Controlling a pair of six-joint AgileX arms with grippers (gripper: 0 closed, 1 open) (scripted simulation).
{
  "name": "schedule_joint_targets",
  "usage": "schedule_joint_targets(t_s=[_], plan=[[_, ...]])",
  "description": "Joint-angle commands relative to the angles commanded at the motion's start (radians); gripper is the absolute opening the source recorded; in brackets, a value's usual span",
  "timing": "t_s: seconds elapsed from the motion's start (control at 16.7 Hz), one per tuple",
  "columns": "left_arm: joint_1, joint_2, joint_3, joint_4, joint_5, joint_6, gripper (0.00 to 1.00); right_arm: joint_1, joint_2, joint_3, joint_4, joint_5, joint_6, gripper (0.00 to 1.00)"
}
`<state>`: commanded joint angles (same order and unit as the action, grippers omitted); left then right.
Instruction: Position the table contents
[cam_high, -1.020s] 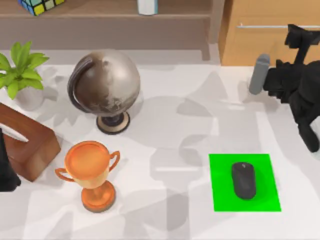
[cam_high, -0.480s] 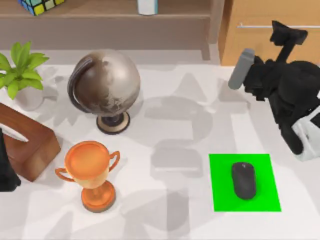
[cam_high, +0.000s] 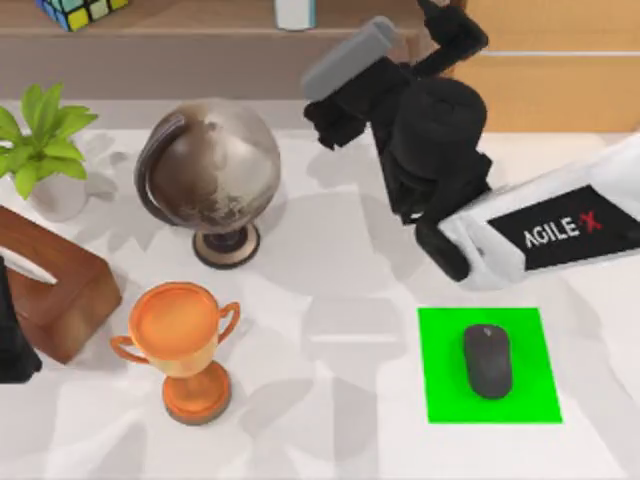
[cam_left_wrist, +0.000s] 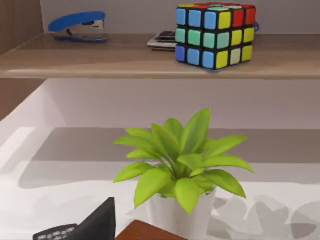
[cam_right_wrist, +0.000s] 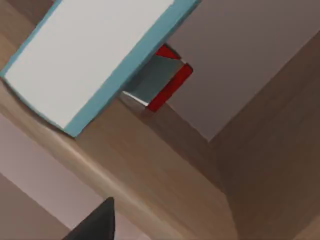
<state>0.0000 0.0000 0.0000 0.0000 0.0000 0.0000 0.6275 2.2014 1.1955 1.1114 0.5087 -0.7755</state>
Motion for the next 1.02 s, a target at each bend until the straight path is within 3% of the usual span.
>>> schedule_joint_targets(t_s=[0.3,0.54,0.72,1.02], plan=[[0.0,0.0,0.0,0.0,0.0,0.0,1.0,0.064,0.076,0.329,-0.246,0.14,0.415,1.0],[0.0,0.0,0.0,0.0,0.0,0.0,1.0,0.092,0.157,0.538,-0.444,0.223,0.657,1.0],[0.0,0.0,0.0,0.0,0.0,0.0,1.0,0.107,0.184,0.63,-0.541,0.258,0.749,1.0],[0.0,0.0,0.0,0.0,0.0,0.0,1.0,0.111,0.188,0.649,-0.562,0.265,0.767,1.0]])
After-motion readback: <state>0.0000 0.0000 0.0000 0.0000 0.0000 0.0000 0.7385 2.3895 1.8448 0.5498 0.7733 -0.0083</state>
